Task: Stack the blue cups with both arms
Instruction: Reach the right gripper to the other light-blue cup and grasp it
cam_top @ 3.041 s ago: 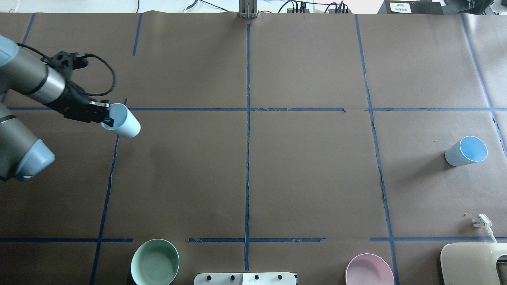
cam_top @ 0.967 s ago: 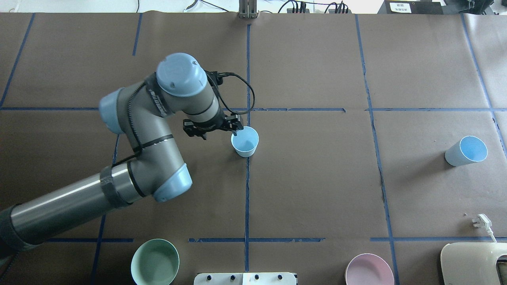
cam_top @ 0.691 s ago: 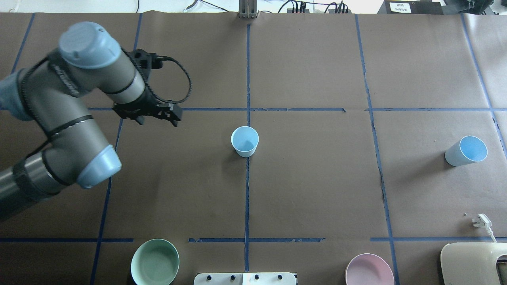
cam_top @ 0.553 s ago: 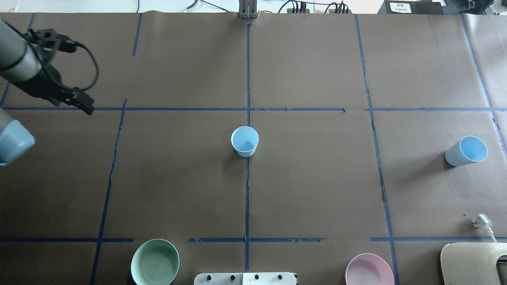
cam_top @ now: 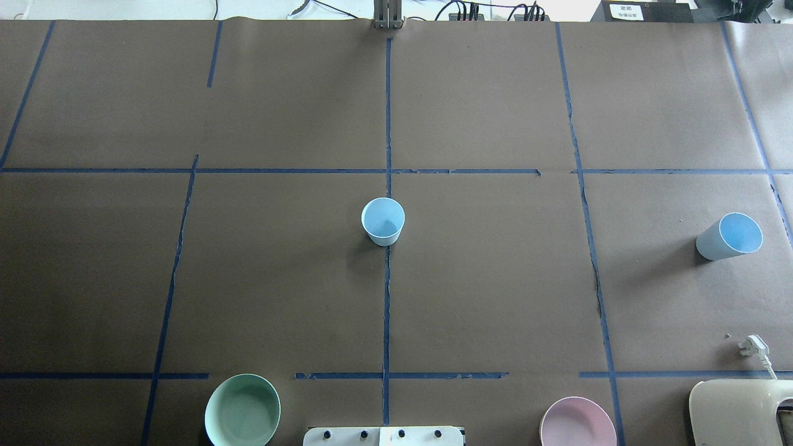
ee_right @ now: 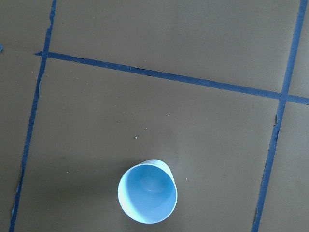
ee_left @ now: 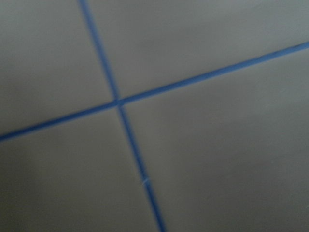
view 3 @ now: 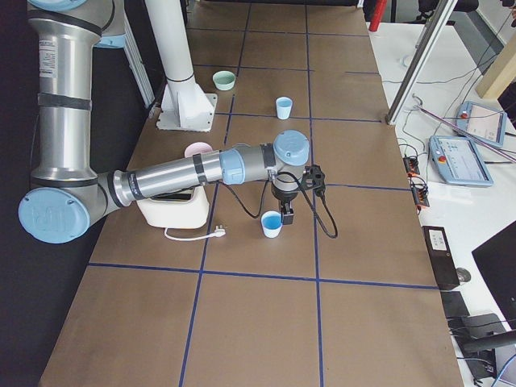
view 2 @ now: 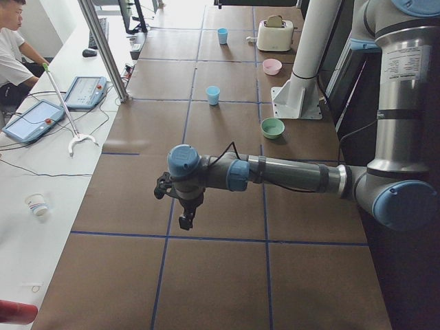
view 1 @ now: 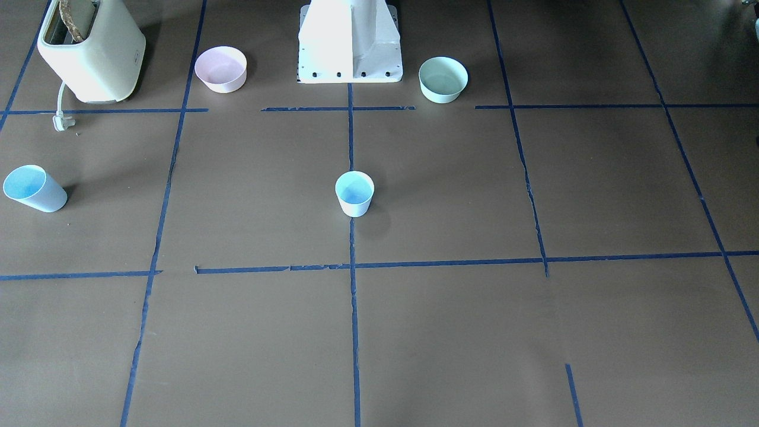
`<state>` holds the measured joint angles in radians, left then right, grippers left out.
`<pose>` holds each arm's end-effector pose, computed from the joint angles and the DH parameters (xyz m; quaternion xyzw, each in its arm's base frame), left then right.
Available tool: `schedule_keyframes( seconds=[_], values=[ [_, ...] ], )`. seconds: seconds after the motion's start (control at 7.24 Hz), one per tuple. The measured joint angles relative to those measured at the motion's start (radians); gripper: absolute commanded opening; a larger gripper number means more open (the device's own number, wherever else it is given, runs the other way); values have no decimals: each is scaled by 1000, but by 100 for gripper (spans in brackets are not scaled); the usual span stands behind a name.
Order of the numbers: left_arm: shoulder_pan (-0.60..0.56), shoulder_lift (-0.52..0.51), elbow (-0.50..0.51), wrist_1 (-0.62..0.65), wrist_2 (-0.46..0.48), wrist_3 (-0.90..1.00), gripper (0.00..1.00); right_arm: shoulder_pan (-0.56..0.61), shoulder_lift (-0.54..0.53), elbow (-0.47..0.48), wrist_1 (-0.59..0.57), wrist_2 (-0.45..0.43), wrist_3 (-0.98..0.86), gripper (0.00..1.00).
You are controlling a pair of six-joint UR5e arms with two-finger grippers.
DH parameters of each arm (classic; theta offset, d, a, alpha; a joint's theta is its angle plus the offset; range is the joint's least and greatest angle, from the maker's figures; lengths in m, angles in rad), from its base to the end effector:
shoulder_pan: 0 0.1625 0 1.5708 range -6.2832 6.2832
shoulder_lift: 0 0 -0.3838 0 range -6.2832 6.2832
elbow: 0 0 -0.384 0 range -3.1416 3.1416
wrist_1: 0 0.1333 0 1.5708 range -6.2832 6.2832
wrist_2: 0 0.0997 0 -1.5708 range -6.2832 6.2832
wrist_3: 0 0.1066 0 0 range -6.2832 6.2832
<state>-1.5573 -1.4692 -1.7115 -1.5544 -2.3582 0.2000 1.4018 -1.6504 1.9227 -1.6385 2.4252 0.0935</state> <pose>-0.0517 -0.4469 0.6023 0.0462 0.3809 0.1027 0.9177 -0.0237 -0.4536 0.4901 0.0382 -0.4208 -0.0765 0.9031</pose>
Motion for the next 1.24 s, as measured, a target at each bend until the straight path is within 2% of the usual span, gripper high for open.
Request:
schedule_keyframes(
  seconds=[0.28,0.55,0.83,0.97,1.24],
  values=[
    [-66,101,-20,-26,-3,17,100,-41,-17,19,61,-43,122,100],
    [-75,119,-32,-35,-5,16,100,-117,-86,-10,315,-116,306,99],
    [-76,122,-44,-36,-6,15,100,-176,-118,-128,566,-160,408,98],
    [-76,124,-47,-36,-6,16,100,-208,-120,-168,640,-177,450,98],
    [-76,125,-49,-36,-5,16,100,-260,-117,-213,688,-196,486,92]
  ],
)
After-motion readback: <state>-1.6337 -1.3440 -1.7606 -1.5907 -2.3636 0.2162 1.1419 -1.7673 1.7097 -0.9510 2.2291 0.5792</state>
